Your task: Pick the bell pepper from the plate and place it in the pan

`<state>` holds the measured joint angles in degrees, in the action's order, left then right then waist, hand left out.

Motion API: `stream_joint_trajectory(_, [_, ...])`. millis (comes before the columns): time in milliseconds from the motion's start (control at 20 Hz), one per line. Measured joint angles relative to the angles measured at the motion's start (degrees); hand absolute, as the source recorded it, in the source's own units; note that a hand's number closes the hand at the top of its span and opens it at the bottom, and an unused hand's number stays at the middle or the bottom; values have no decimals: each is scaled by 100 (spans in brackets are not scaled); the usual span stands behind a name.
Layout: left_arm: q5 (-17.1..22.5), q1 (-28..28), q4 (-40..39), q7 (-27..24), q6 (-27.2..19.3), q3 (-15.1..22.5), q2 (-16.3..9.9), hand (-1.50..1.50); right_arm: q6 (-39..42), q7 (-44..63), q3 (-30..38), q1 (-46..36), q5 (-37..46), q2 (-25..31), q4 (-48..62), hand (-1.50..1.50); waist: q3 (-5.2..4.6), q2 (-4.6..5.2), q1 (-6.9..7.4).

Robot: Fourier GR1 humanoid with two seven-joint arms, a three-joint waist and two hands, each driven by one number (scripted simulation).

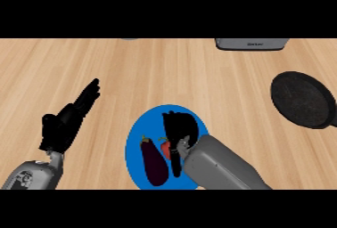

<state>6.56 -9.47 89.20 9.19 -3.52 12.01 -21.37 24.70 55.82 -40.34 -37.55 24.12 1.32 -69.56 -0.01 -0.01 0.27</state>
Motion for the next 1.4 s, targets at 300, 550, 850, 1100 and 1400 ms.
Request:
stream_joint_trajectory(300, [-116,28,85,103,156,-159,110,0,112,-346,31,97,204,-65,296,150,0,1,7])
stream_joint_trajectory(550, [-206,16,70,116,248,-282,247,0,238,-633,-116,193,319,-73,350,150,-1,-21,6])
stream_joint_trajectory(850, [-326,53,162,195,398,-403,378,0,9,-692,-335,158,233,-74,457,150,-3,-33,21])
stream_joint_trajectory(1100, [-486,135,204,192,441,-435,497,0,-147,-560,-349,214,503,-99,22,150,-1,-18,0])
stream_joint_trajectory(1400, [-503,283,236,150,465,-519,481,0,-1147,-78,63,351,1302,135,-511,150,2,-46,-103])
